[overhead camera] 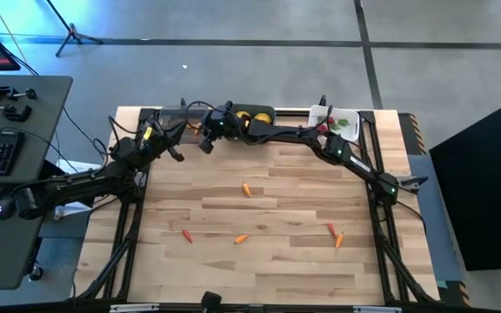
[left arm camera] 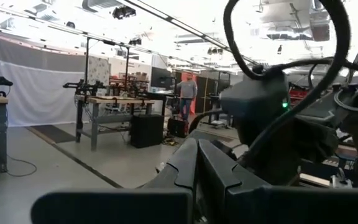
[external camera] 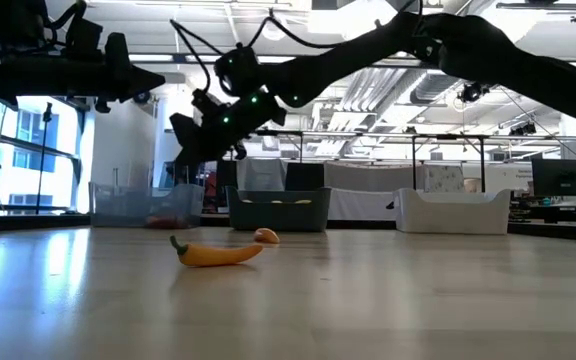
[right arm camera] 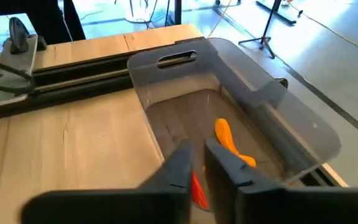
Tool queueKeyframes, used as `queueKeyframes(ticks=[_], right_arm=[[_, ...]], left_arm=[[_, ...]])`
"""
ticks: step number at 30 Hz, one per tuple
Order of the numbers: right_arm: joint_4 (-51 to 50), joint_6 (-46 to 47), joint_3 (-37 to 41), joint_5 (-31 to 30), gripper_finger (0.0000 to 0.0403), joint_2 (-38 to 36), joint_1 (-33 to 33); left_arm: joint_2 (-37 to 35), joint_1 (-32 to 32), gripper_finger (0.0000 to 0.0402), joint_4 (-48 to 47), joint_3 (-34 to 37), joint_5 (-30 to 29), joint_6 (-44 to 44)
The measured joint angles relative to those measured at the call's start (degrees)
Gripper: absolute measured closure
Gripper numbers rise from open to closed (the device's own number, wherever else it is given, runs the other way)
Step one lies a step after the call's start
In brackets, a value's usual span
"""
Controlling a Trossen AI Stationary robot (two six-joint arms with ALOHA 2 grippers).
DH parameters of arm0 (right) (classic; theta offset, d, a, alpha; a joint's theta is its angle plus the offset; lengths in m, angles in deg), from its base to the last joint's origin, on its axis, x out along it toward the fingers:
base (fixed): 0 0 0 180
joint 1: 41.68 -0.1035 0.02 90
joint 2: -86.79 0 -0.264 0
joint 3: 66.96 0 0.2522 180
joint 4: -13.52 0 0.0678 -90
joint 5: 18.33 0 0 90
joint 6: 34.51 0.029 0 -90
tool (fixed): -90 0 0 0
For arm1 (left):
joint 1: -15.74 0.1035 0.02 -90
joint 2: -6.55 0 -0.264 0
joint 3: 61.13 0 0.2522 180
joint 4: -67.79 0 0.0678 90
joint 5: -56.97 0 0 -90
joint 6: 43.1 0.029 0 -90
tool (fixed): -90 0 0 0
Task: Sort produce into baskets
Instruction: Put the yellow chili pepper into the transparent black bin
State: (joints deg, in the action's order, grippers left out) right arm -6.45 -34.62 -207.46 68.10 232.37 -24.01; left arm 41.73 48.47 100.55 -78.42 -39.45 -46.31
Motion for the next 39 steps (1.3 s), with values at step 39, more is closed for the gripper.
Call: queueKeyframes(ticks=[39], right_arm=[[-17.3, 55.3, 70.6, -23.0, 0.0403, -54.4, -22.9]], left_arm=[[0.0, 0.0, 0.0401, -2.2, 0.0, 1.9, 3.4]])
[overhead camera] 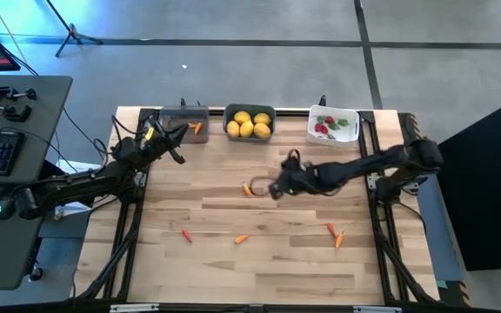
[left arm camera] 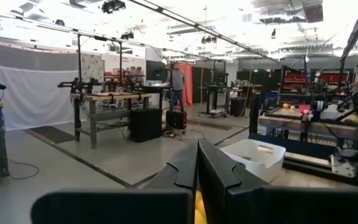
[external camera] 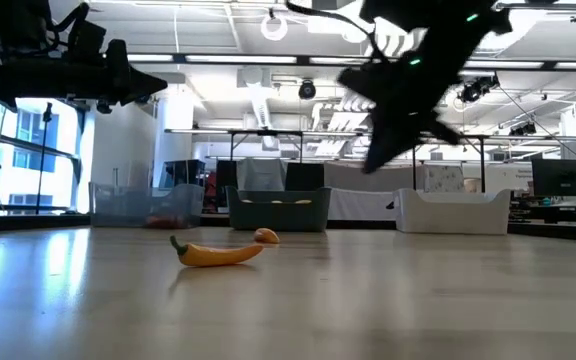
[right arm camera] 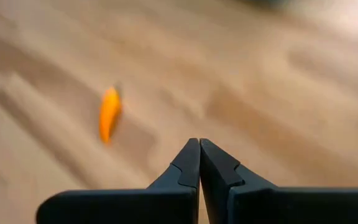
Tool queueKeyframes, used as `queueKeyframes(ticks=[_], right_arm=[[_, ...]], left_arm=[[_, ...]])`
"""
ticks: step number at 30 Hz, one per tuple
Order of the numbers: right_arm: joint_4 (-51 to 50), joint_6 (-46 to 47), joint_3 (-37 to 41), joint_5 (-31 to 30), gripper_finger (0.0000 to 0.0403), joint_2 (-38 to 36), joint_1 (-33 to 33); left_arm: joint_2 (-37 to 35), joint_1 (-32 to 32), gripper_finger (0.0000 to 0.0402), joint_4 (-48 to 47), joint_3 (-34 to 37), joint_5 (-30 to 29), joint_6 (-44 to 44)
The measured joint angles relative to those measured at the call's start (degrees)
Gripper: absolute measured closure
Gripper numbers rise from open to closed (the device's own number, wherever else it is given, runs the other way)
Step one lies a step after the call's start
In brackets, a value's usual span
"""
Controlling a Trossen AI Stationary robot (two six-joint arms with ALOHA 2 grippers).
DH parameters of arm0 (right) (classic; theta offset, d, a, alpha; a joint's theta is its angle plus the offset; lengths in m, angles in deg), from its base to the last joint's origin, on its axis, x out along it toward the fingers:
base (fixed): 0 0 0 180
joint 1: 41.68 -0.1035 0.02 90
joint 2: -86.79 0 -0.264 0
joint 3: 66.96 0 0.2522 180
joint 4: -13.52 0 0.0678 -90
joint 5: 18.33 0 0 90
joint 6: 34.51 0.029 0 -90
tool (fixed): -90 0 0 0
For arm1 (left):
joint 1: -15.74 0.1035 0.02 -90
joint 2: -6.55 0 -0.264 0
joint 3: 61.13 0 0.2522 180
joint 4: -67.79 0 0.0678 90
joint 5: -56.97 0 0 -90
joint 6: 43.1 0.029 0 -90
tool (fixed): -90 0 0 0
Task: Sort produce into baskets
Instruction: Put the yellow chili pepper into the transparent black bin
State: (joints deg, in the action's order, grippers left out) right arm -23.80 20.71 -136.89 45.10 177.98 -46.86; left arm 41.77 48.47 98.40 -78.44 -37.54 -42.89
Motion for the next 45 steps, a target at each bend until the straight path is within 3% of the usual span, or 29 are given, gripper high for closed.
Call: queueKeyframes(ticks=[4, 8, 17, 21, 25, 30, 35, 40, 45], right_arm=[[-12.5, 14.2, -0.2, 3.8, 0.0403, -3.5, -6.1], [-17.7, 26.5, -0.4, 9.6, 0.0403, -5.4, -12.3], [-23.0, 55.4, -0.2, 31.5, 0.0403, -5.5, -23.9], [-24.9, 67.0, -0.2, 34.8, 0.0399, -5.5, -28.3], [-30.0, 76.0, -0.2, 35.4, 0.0363, -5.3, -31.8], [-34.6, 77.8, 0.0, 36.7, 0.0282, -4.9, -32.9], [-29.8, 77.9, 4.5, 36.2, 0.0231, -4.6, -32.1], [-20.2, 78.4, 10.9, 36.7, 0.0229, -4.6, -32.1], [-16.1, 78.2, 14.3, 36.9, 0.0262, -4.6, -32.1]], left_arm=[[0.0, 0.0, 0.0401, -0.9, 0.0, 0.0, -0.4], [0.0, 0.0, 0.0401, -2.5, 0.0, 0.0, -0.6], [0.0, 0.0, 0.0401, -4.0, 0.0, 0.0, -2.7], [0.0, 0.0, 0.0401, -5.0, 0.0, 0.0, -3.1], [0.0, 0.0, 0.0401, -5.1, 0.0, 0.0, -3.1], [0.0, 0.0, 0.0401, -5.2, 0.0, 0.0, -3.1], [0.0, -0.1, 0.0401, -5.7, 0.0, 0.1, -3.2], [0.0, -0.1, 0.0401, -5.5, 0.0, 0.1, -3.2], [0.0, -0.1, 0.0401, -5.6, 0.0, 0.1, -3.2]])
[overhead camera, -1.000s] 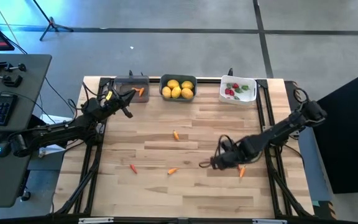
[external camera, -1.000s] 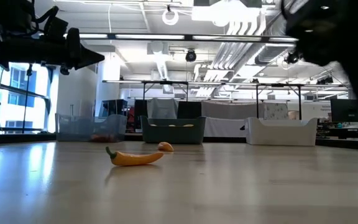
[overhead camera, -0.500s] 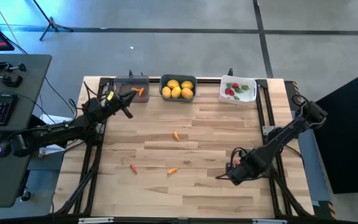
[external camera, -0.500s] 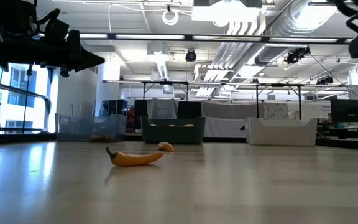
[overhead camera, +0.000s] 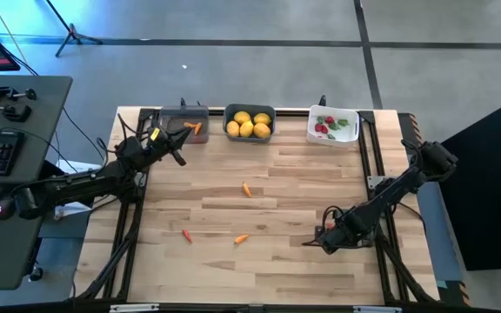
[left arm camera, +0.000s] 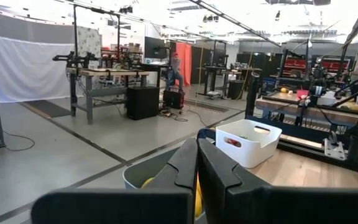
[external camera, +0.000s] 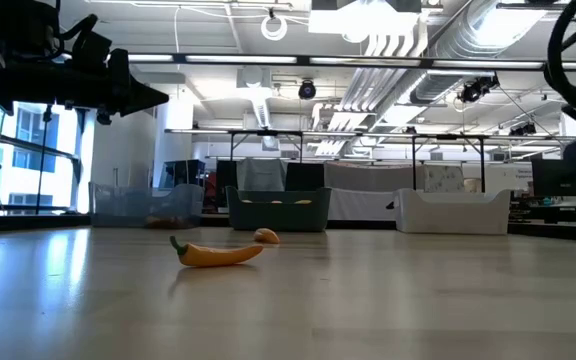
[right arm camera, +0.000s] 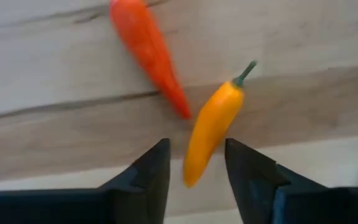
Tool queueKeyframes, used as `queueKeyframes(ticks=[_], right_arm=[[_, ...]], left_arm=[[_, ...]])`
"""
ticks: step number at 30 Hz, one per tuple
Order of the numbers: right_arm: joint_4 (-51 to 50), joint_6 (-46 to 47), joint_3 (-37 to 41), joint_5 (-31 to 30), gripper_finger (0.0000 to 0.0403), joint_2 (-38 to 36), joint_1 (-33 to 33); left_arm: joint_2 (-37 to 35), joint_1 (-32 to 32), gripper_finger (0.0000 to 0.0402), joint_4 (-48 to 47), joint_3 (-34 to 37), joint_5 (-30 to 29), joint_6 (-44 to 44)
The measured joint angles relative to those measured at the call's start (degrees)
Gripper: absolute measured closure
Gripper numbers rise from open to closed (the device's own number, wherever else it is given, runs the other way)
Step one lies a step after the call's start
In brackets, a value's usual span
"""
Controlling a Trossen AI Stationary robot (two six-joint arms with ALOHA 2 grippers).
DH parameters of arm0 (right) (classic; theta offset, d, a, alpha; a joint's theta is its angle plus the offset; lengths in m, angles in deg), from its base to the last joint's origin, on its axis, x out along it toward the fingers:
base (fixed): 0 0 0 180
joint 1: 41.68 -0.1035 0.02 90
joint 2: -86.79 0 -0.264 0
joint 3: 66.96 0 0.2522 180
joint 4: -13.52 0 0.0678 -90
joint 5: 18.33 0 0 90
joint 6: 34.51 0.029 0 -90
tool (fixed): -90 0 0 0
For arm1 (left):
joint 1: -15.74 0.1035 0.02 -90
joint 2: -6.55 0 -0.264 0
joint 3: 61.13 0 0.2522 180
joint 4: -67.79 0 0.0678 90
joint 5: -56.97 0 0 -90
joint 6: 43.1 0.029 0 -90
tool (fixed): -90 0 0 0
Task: Sort produce into baskets
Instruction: Put the yellow chili pepper into the transparent black bin
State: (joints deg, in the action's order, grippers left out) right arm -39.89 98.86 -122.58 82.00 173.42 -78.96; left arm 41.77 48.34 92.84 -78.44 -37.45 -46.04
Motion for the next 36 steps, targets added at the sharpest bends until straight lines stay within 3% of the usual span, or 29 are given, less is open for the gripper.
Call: queueKeyframes(ticks=[8, 14, 18, 22, 26, 29, 33, 36], right_arm=[[-4.3, -6.8, -2.8, 3.4, 0.0392, 0.0, 0.0], [-22.4, -13.0, -13.8, 6.2, 0.0384, -1.7, 1.2], [-31.3, -22.1, -20.2, -1.5, 0.0398, -3.5, 5.4], [-33.2, -34.9, -20.6, -11.4, 0.0396, -3.5, 13.7], [-16.1, -54.7, -16.4, -19.7, 0.04, -3.3, 24.7], [1.2, -69.8, -13.7, -22.1, 0.04, -2.0, 33.5], [20.4, -88.3, -14.1, -21.6, 0.04, 4.0, 42.8], [34.6, -97.6, -16.4, -17.2, 0.04, 10.2, 48.4]], left_arm=[[0.0, 0.0, 0.0401, 0.0, 0.0, 0.0, -0.9], [0.0, 0.0, 0.0401, 0.1, 0.0, 0.0, -1.3], [0.0, 0.0, 0.0401, 0.4, 0.0, 0.1, -1.4], [0.0, 0.0, 0.0401, 0.1, 0.0, 0.4, -1.5], [0.0, 0.0, 0.0401, 0.0, 0.0, 0.6, -1.5], [0.0, 0.0, 0.0401, 0.0, 0.0, 0.9, -1.5], [0.1, 0.0, 0.0401, -0.5, 0.0, 1.1, -0.5], [0.2, 0.0, 0.0401, -1.4, 0.0, 2.1, -0.4]])
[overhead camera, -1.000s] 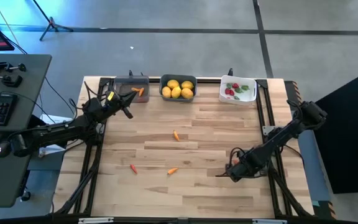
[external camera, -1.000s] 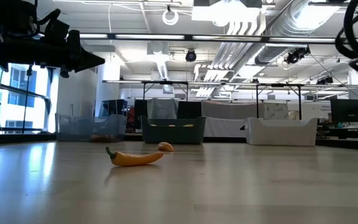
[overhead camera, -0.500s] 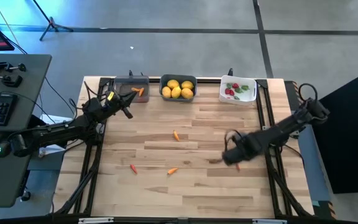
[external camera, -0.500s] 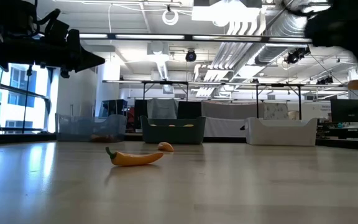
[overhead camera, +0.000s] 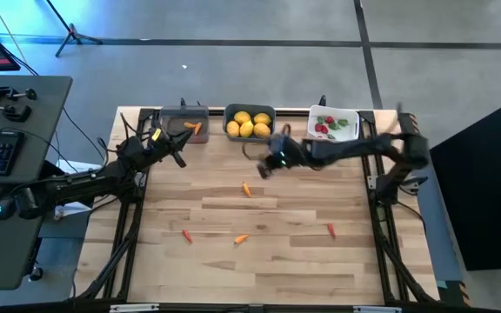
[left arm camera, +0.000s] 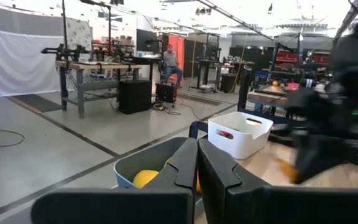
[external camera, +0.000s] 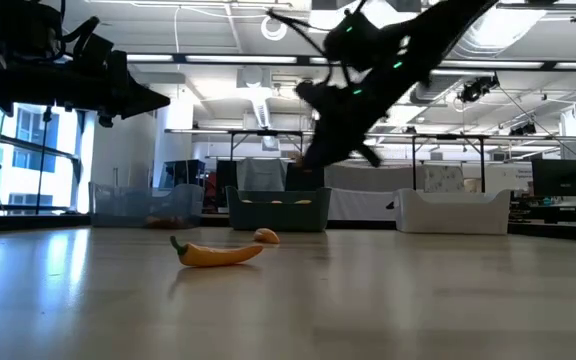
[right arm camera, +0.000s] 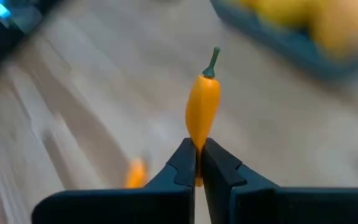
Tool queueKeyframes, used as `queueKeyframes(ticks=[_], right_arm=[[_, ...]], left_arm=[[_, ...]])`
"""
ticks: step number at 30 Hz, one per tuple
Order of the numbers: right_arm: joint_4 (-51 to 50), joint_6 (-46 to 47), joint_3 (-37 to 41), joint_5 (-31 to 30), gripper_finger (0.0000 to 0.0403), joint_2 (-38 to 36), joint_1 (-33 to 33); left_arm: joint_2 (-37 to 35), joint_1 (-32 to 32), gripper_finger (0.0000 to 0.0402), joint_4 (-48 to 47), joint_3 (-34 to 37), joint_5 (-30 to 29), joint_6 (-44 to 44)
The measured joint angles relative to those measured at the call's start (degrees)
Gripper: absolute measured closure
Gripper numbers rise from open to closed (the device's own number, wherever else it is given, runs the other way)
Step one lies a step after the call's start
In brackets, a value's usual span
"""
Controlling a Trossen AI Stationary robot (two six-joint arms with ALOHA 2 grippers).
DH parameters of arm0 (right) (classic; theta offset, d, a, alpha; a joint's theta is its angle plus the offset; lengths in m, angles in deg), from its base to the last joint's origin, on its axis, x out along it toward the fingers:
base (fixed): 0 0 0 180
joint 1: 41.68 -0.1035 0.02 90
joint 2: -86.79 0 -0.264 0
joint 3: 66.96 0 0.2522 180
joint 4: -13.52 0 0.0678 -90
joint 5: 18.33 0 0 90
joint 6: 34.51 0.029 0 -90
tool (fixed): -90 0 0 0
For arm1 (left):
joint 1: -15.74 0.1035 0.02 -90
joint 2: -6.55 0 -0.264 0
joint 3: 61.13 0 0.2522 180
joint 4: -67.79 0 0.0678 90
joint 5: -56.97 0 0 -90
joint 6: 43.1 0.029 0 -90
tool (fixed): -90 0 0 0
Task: Sort produce into baskets
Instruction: Put the yellow chili pepper into the transparent black bin
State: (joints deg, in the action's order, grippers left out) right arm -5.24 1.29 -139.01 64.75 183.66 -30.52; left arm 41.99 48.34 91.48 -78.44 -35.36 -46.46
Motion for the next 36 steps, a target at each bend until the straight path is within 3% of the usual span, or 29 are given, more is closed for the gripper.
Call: queueKeyframes(ticks=[7, 16, 22, 30, 36], right_arm=[[11.6, -12.2, -17.3, 3.7, 0.0401, 16.2, 6.1], [6.6, -17.5, -46.4, 8.8, 0.0402, 34.8, 9.2], [2.2, -18.3, -60.7, 11.5, 0.0403, 43.8, 9.9], [0.0, -16.9, -69.2, 12.8, 0.0399, 49.6, 9.9], [-0.1, -15.3, -69.3, 12.8, 0.0359, 50.8, 10.2]], left_arm=[[0.0, 0.0, 0.0401, 1.5, 0.0, 0.2, 2.0], [-0.1, 0.0, 0.0401, 5.3, 0.0, 0.3, 5.1], [-0.1, 0.0, 0.0401, 5.3, 0.0, 0.3, 5.2], [-0.1, 0.0, 0.0401, 5.4, 0.0, 0.2, 5.6], [-0.1, 0.0, 0.0402, 5.3, 0.0, 0.2, 5.6]])
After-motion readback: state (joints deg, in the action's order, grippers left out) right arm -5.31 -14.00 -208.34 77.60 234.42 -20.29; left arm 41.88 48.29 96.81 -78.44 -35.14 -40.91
